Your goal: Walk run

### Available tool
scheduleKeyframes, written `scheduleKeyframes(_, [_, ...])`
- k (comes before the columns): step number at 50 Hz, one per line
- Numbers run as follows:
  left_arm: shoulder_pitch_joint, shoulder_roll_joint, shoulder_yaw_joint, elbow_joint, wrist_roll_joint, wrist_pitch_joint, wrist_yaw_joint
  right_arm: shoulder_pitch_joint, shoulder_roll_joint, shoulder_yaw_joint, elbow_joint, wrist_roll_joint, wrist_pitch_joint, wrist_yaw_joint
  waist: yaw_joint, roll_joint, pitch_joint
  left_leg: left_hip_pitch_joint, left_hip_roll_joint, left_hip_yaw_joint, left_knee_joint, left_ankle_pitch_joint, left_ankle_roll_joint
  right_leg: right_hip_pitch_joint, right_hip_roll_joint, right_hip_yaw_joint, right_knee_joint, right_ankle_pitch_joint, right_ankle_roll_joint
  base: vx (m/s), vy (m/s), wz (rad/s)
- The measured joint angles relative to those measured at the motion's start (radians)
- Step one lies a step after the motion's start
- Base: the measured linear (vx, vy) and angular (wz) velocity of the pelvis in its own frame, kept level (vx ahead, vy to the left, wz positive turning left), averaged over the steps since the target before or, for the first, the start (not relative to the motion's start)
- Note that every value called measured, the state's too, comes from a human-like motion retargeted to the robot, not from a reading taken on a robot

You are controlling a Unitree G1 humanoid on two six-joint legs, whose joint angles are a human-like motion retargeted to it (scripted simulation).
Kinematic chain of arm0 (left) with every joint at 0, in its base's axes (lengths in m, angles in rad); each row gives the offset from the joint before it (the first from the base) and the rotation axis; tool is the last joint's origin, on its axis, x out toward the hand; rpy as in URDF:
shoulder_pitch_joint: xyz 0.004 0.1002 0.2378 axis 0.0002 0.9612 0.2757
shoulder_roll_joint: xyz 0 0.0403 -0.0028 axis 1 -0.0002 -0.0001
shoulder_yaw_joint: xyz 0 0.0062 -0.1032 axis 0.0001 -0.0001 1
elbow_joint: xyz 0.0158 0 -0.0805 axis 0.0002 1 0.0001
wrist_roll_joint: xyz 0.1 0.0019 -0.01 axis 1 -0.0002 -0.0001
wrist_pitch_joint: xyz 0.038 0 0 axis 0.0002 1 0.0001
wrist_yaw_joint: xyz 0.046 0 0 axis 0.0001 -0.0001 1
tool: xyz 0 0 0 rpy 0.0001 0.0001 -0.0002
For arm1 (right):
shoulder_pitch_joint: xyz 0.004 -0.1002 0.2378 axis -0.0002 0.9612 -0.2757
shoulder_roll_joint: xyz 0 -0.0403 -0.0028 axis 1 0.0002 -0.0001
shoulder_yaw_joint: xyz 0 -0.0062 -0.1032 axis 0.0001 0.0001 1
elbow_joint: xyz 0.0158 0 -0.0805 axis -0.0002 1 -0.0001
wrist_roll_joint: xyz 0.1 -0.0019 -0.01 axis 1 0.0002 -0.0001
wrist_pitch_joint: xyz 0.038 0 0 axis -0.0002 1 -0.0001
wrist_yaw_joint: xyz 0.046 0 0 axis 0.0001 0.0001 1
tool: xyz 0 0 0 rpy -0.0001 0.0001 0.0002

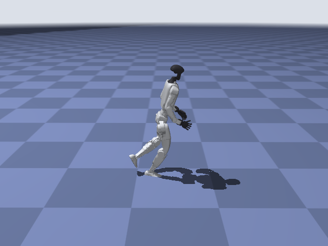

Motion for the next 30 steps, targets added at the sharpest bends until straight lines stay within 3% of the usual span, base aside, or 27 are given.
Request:
scheduleKeyframes(2, [0.081,-0.023,-0.017,0.061,-0.066,-0.033,-0.059,-0.081,0.002,0.064,-0.04,0.017,-0.041,-0.013,0.052,-0.009,-0.01,-0.129,-0.019,-0.039,0.01,-0.065,-0.009,0.084,0.027,0.008,-0.076,0.021,0.026,1.59,-0.25,0.19])
scheduleKeyframes(4, [0.153,-0.005,0.003,0.041,-0.12,-0.08,-0.08,-0.133,-0.003,0.129,-0.104,0.04,-0.067,-0.016,0.11,-0.006,-0.013,-0.235,-0.024,-0.048,-0.075,-0.127,-0.016,0.205,0.08,-0.022,-0.208,0.132,0.041,1.66,-0.25,-0.31])
scheduleKeyframes(7, [0.242,0.054,0.05,-0.029,-0.187,-0.155,-0.071,-0.15,0.006,0.162,-0.172,0.084,-0.07,0.039,0.233,-0.014,-0.005,-0.322,-0.027,-0.032,-0.349,-0.19,-0.039,0.354,0.115,-0.062,-0.326,0.436,0.098,1.46,-0.23,-0.7])
scheduleKeyframes(10, [0.259,0.042,0.056,-0.053,-0.272,-0.195,-0.096,-0.12,0.042,0.155,-0.184,0.134,-0.049,0.113,0.303,-0.003,0.042,-0.306,-0.048,-0.091,-0.666,-0.244,-0.122,0.484,0.189,-0.047,-0.348,0.718,0.114,1.39,-0.31,-0.26])
scheduleKeyframes(12, [0.197,0.049,0.033,-0.068,-0.303,-0.201,-0.094,-0.091,0.037,0.161,-0.169,0.126,-0.054,0.124,0.303,0.018,0.067,-0.297,-0.025,-0.141,-0.717,-0.204,-0.08,0.525,0.213,-0.087,-0.25,0.819,0.087,1.32,-0.35,0.07])
scheduleKeyframes(13, [0.152,0.062,0.019,-0.072,-0.295,-0.201,-0.091,-0.071,0.029,0.165,-0.158,0.106,-0.063,0.115,0.287,0.033,0.075,-0.29,-0.015,-0.165,-0.689,-0.164,0.004,0.519,0.214,-0.123,-0.159,0.858,0.067,1.44,-0.35,0.43])
scheduleKeyframes(15, [0.048,0.087,0.003,-0.058,-0.245,-0.198,-0.087,-0.023,0.012,0.178,-0.113,0.049,-0.082,0.081,0.236,0.047,0.085,-0.273,0.011,-0.2,-0.504,-0.371,0.056,0.435,0.199,-0.176,0.131,0.794,0.032,1.6,-0.39,0.54])
scheduleKeyframes(18, [-0.084,0.089,-0.061,-0.001,-0.224,-0.2,-0.125,0.063,0.029,0.135,0.032,-0.036,-0.088,-0.003,0.157,0.041,0.071,-0.204,0.05,-0.235,-0.395,-0.495,-0.002,0.185,0.142,-0.141,0.547,0.614,0.046,1.62,-0.44,0.48])
scheduleKeyframes(21, [-0.164,0.079,-0.117,-0.012,-0.246,-0.199,-0.163,0.165,0.038,0.085,0.043,-0.007,-0.101,0.062,0.05,0.052,0.02,-0.074,0.031,-0.218,-0.475,-0.523,-0.03,-0.007,0.053,-0.202,0.601,0.433,-0.015,1.68,-0.39,0.19])
scheduleKeyframes(23, [-0.194,0.117,-0.142,-0.076,-0.244,-0.192,-0.148,0.235,0.007,0.031,-0.02,0.009,-0.145,0.091,-0.031,0.072,-0.005,0.039,-0.023,-0.229,-0.608,-0.428,-0.037,-0.109,0.002,-0.258,0.492,0.338,-0.051,1.51,-0.44,0.55])
scheduleKeyframes(25, [-0.181,0.129,-0.154,-0.132,-0.237,-0.181,-0.13,0.298,-0.02,-0.018,-0.067,0.016,-0.187,0.093,-0.103,0.086,-0.022,0.149,-0.055,-0.255,-0.706,-0.214,-0.068,-0.181,-0.014,-0.287,0.288,0.297,-0.057,1.46,-0.4,0.88])
scheduleKeyframes(27, [-0.131,0.104,-0.154,-0.162,-0.26,-0.174,-0.123,0.314,-0.017,-0.025,-0.064,0.037,-0.201,0.09,-0.156,0.08,-0.026,0.243,-0.066,-0.219,-0.748,0.057,-0.091,-0.205,0.01,-0.224,0.029,0.271,-0.021,1.35,-0.38,0.57])
scheduleKeyframes(30, [-0.065,0.067,-0.105,-0.186,-0.309,-0.153,-0.152,0.223,-0.017,0.026,-0.043,0.059,-0.192,0.11,-0.185,0.012,0.005,0.351,-0.126,-0.112,-0.69,0.267,-0.025,-0.182,0.007,-0.053,-0.197,0.321,-0.03,1.53,-0.57,-0.49])
